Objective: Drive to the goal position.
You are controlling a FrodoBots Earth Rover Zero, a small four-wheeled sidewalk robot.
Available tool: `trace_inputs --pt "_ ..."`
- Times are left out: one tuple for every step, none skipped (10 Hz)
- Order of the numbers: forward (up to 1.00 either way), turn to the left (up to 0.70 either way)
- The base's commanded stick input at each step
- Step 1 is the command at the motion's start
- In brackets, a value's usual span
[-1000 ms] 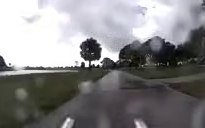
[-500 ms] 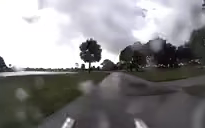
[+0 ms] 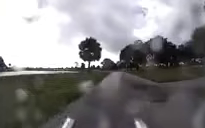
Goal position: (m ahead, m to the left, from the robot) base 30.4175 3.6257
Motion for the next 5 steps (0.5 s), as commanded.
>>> trace_inputs --pt "1.00 -0.03" --pt "1.00 -0.01" --pt "1.00 -0.05" --pt "1.00 -0.15" --pt "1.00 -0.28"
